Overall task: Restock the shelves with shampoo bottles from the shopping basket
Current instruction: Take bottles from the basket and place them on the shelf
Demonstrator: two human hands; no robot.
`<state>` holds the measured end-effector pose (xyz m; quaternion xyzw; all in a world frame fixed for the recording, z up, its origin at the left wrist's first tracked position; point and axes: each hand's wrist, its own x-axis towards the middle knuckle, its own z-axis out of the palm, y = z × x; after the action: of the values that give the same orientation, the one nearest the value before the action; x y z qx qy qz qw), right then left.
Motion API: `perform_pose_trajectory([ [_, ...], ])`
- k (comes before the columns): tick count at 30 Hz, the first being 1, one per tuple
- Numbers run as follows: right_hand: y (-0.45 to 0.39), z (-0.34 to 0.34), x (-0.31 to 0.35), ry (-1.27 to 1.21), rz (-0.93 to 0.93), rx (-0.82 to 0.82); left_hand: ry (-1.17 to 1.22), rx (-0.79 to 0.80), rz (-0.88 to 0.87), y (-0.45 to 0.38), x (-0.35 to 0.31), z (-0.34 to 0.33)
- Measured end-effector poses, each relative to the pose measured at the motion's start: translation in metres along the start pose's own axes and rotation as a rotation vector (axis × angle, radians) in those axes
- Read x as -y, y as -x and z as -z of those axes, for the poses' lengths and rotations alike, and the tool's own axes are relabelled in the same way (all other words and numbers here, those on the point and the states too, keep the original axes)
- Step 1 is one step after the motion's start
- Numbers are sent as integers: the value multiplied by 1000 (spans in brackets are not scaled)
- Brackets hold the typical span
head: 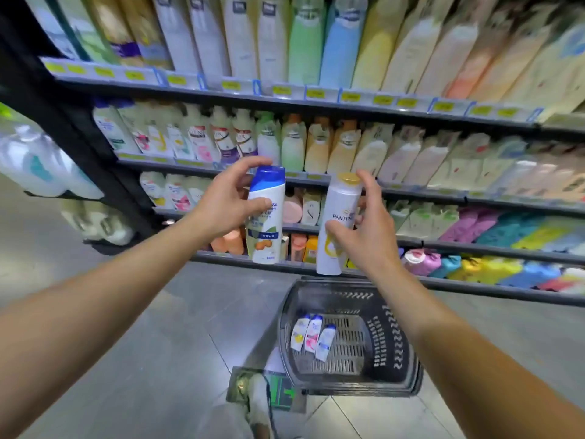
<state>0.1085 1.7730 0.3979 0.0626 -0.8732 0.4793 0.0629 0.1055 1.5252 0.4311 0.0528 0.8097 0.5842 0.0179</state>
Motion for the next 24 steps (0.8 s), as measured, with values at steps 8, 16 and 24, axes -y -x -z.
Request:
perform_pose_trajectory([
  [8, -33, -19, 184, 21, 326, -67, -84, -288, -184, 53, -102, 150],
  [16, -61, -93, 322, -26, 503, -227, -99, -348, -368, 71, -141, 305],
  [24, -94, -157, 427, -15, 573, -290, -154, -327, -497, 54, -162, 428],
])
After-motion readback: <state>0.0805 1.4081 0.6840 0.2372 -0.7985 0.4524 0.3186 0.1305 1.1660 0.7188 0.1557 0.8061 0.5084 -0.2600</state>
